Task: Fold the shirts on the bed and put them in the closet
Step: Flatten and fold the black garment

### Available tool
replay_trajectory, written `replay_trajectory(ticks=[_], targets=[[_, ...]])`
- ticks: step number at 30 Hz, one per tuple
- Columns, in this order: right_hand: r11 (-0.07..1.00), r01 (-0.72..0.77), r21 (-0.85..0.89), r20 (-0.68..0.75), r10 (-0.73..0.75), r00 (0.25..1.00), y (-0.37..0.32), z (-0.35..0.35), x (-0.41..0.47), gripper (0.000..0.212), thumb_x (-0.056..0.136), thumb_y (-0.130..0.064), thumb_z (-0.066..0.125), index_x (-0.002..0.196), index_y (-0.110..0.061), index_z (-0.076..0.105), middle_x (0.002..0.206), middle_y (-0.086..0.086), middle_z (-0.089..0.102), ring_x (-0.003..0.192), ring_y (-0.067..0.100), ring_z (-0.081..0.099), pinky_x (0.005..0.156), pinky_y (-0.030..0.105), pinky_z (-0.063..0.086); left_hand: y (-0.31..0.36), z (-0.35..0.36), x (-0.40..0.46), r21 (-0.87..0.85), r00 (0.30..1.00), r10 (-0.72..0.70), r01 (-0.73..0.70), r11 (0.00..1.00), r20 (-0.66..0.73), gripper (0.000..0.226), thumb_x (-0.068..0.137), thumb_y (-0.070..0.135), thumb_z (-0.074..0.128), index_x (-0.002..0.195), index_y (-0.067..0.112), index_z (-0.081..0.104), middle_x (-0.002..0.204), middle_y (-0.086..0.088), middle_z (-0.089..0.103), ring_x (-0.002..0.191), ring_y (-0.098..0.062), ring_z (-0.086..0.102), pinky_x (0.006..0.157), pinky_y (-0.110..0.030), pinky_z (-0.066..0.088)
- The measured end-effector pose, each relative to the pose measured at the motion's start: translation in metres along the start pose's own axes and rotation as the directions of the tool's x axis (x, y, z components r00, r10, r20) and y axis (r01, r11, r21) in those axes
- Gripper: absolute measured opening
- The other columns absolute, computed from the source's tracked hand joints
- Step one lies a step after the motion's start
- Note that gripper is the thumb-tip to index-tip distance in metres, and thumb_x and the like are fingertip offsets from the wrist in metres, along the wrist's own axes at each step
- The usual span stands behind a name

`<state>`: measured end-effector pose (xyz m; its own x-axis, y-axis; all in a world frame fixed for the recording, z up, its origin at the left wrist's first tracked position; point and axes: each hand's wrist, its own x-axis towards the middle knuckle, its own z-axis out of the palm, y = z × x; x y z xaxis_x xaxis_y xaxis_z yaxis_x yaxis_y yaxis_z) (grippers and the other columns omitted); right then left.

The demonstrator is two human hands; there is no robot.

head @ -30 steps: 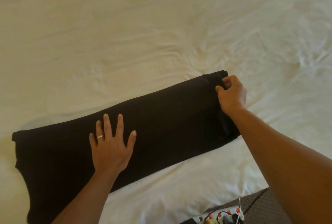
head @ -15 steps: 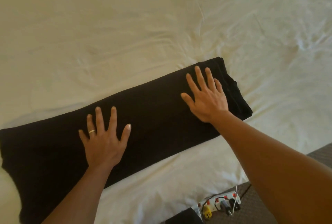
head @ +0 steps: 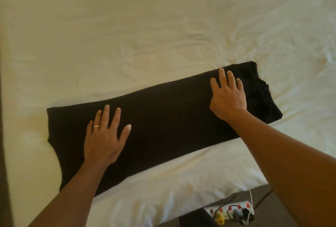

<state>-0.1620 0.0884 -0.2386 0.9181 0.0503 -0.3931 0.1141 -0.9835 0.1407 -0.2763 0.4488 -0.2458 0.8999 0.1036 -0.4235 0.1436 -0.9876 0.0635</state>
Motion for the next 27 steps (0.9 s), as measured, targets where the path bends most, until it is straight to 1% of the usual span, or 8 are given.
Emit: replay_trajectory(ticks=[3,7,10,13,17,20,24,27], targets=[[0.992,0.108,0.068,-0.059,-0.104,0.993,-0.054,-0.007,-0.025,0.052,0.094,-0.030,0.055,0.143,-0.017,0.047,0.160,0.013,0.028,0.146,0.034,0.027,0.115,0.051,0.030,-0.037,-0.006,-0.012,0.034,1.000,0.031,-0.031,0.999,-0.003,0.077,0.098,0.071,0.004,0.162,0.030,0.015,0.171,-0.005,0.008,0.157,-0.025,0.010,0.125,-0.053,0.013],[0.928,0.313,0.201,-0.150,-0.286,0.946,-0.139,-0.007,-0.063,0.039,0.096,-0.036,0.050,0.130,-0.019,0.057,0.137,0.006,0.050,0.123,0.027,0.050,0.101,0.043,0.045,-0.077,-0.013,-0.018,0.090,0.988,0.148,-0.145,0.985,-0.029,0.067,0.101,0.055,0.039,0.159,0.023,0.030,0.168,-0.008,0.023,0.155,-0.028,0.021,0.121,-0.054,0.022],[0.861,0.435,0.265,-0.173,-0.401,0.899,-0.200,-0.005,-0.085,0.043,0.096,-0.052,0.046,0.127,-0.023,0.055,0.123,0.000,0.052,0.108,0.020,0.053,0.092,0.039,0.049,-0.101,-0.016,-0.010,0.136,0.960,0.263,-0.249,0.959,-0.096,0.054,0.097,0.031,0.062,0.147,0.014,0.052,0.152,-0.015,0.049,0.142,-0.037,0.042,0.111,-0.056,0.038],[0.888,0.397,0.232,-0.173,-0.364,0.915,-0.241,-0.001,-0.096,0.053,0.092,-0.064,0.047,0.124,-0.023,0.056,0.121,0.002,0.054,0.102,0.021,0.055,0.085,0.038,0.052,-0.115,-0.020,0.003,0.227,0.909,0.396,-0.361,0.904,-0.130,0.051,0.088,0.015,0.071,0.138,0.011,0.061,0.134,-0.017,0.059,0.129,-0.040,0.052,0.103,-0.054,0.044],[0.905,0.410,0.115,-0.177,-0.387,0.905,-0.248,0.002,-0.098,0.040,0.092,-0.041,0.062,0.125,-0.019,0.055,0.127,0.008,0.054,0.104,0.026,0.060,0.083,0.037,0.052,-0.118,-0.022,0.020,0.287,0.869,0.476,-0.425,0.858,-0.136,0.050,0.084,0.008,0.073,0.133,0.009,0.064,0.136,-0.020,0.060,0.131,-0.041,0.052,0.104,-0.054,0.046],[0.890,0.436,0.134,-0.190,-0.409,0.892,-0.244,0.002,-0.098,0.035,0.087,-0.026,0.071,0.119,-0.015,0.060,0.119,0.008,0.059,0.095,0.023,0.062,0.078,0.031,0.054,-0.123,-0.019,0.028,0.306,0.865,0.487,-0.433,0.848,-0.126,0.050,0.080,0.005,0.081,0.128,0.008,0.068,0.133,-0.020,0.065,0.122,-0.040,0.062,0.095,-0.052,0.053],[0.873,0.466,0.145,-0.178,-0.440,0.880,-0.237,0.009,-0.100,0.036,0.082,-0.022,0.078,0.115,-0.015,0.064,0.108,0.005,0.063,0.085,0.018,0.062,0.072,0.027,0.053,-0.136,-0.014,0.031,0.318,0.876,0.470,-0.418,0.851,-0.106,0.058,0.072,0.002,0.088,0.127,0.007,0.069,0.126,-0.019,0.069,0.112,-0.038,0.069,0.079,-0.048,0.060],[0.889,0.447,0.094,-0.127,-0.435,0.891,-0.236,0.012,-0.100,0.046,0.083,-0.029,0.076,0.125,-0.020,0.059,0.119,0.007,0.059,0.100,0.024,0.061,0.082,0.034,0.053,-0.139,-0.008,0.025,0.280,0.906,0.413,-0.376,0.883,-0.087,0.066,0.068,-0.004,0.087,0.130,0.004,0.066,0.130,-0.022,0.067,0.116,-0.039,0.067,0.082,-0.049,0.060]])
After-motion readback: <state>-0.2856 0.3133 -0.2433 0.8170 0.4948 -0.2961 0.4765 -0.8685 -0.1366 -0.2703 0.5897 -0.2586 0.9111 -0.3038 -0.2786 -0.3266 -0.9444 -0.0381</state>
